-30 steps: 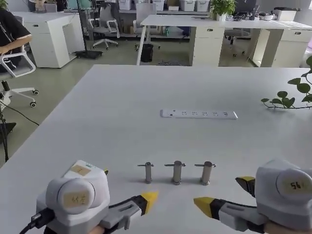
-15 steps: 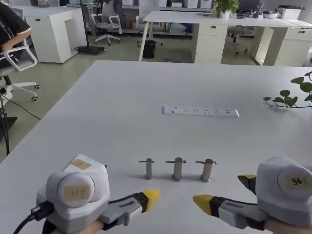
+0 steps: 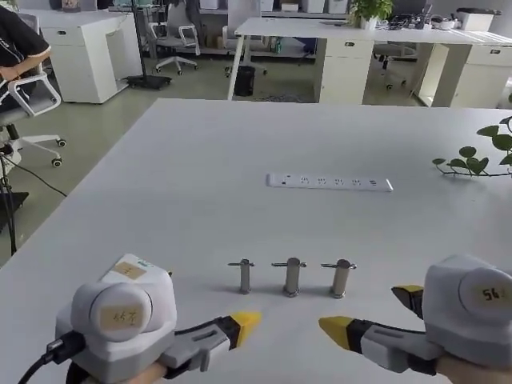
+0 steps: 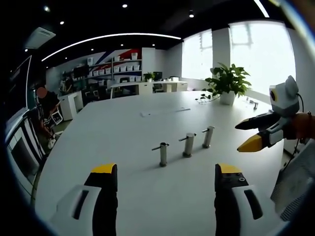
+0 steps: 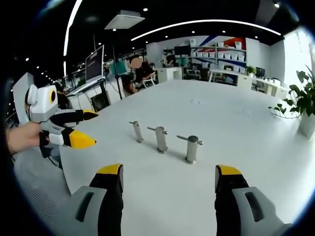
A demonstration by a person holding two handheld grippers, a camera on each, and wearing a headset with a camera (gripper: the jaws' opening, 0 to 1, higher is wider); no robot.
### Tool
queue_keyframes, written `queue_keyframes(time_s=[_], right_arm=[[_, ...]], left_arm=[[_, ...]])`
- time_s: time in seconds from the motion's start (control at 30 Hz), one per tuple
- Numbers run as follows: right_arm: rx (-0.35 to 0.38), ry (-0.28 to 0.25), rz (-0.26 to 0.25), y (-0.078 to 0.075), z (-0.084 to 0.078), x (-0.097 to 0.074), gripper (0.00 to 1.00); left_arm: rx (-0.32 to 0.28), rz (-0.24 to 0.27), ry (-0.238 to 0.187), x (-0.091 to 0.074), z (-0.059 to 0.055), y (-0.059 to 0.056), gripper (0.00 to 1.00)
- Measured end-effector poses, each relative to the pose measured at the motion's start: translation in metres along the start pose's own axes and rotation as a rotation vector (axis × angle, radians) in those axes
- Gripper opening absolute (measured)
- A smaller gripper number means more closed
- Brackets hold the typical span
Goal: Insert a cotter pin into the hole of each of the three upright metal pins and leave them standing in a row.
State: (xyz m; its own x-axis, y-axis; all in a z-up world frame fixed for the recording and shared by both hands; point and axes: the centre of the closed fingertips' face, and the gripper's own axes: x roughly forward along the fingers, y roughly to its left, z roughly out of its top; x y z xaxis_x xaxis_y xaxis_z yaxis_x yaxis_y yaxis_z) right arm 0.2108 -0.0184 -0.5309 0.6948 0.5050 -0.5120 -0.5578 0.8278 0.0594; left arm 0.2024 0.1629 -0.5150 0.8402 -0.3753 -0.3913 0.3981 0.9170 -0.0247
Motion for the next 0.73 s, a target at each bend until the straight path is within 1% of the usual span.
queue_keyframes(time_s=[0.53, 0.73], right_arm=[[0.008, -0.007, -0.003, 0.0006, 0.0017, -0.0023, 0.74], [0.011, -0.014, -0.006, 0.0, 0.0033, -0.0032, 0.74]], left_arm=[[-0.003, -0.003, -0.005, -0.0006, 0.0026, 0.0027, 0.8], [0.001, -0.004, 0.0, -0.0008, 0.003, 0.0028, 0.8]])
